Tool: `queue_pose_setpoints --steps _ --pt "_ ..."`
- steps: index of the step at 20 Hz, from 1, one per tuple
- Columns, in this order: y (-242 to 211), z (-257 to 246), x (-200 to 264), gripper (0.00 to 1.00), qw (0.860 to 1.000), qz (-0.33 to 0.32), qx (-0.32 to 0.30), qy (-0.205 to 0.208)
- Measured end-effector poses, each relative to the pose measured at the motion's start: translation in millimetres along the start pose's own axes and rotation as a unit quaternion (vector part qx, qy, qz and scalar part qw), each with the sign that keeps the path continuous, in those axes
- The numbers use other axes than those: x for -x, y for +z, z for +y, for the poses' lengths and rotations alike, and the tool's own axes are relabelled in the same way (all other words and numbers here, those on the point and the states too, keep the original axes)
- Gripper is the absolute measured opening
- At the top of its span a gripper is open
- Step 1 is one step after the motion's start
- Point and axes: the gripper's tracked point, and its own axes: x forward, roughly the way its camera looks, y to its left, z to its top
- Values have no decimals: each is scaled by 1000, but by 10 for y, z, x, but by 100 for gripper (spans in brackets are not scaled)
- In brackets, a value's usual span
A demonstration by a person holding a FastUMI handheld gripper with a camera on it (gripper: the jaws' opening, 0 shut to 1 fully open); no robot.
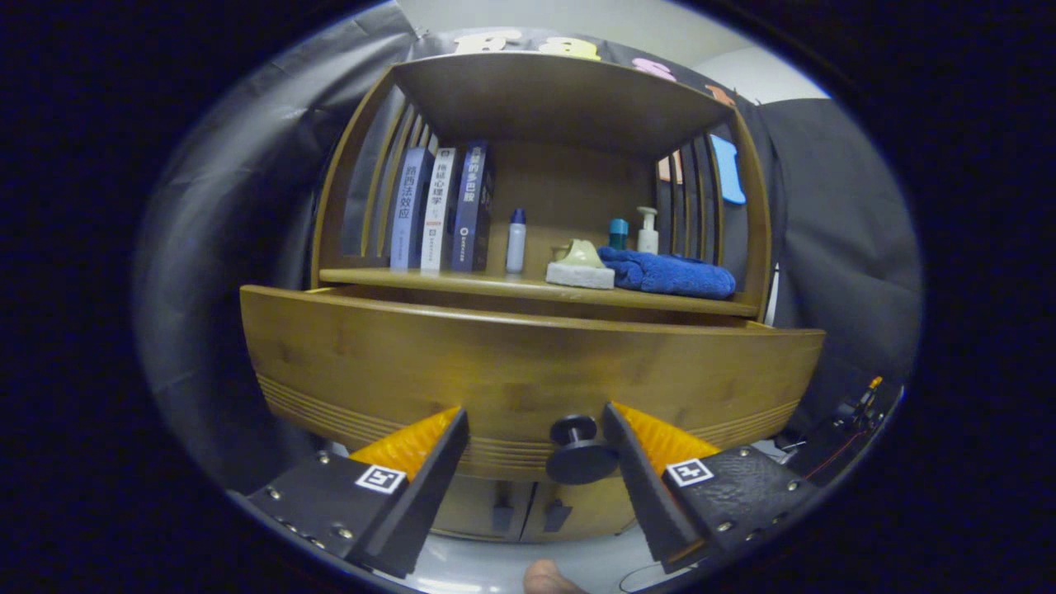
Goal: Pull open the drawer, take out the items inside it, and place them on the countertop above the cabinet.
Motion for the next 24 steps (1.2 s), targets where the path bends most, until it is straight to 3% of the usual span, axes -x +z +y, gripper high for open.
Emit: queue_pose_setpoints --steps 15,24 --pt "89 52 -883 100 1000 15 2 6" --pt "122 54 -900 99 1000 18 2 9"
